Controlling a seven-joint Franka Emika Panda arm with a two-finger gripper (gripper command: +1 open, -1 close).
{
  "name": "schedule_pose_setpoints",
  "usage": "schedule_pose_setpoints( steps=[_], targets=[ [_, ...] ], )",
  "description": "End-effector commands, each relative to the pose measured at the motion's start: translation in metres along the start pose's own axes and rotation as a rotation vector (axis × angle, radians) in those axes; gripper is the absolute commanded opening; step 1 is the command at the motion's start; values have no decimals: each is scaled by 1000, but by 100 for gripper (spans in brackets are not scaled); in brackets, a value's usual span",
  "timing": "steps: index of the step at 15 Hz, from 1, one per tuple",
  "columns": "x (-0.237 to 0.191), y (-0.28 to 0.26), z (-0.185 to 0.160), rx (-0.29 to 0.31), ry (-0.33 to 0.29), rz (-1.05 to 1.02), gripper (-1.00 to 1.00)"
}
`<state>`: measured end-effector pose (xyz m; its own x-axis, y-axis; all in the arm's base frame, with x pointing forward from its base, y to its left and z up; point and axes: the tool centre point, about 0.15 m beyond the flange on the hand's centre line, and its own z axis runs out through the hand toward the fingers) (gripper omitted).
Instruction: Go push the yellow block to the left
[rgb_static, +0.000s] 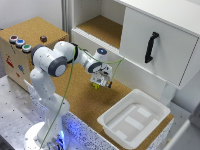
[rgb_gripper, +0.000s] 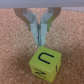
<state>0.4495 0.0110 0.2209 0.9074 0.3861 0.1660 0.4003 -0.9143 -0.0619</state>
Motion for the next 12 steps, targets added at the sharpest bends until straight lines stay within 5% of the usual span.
schedule_pose_setpoints(
  steps=[1,12],
  targets=[
    [-9,-3,-29,-11,2,29,100],
    [-5,-3,-25,-3,19,23,100]
  ],
)
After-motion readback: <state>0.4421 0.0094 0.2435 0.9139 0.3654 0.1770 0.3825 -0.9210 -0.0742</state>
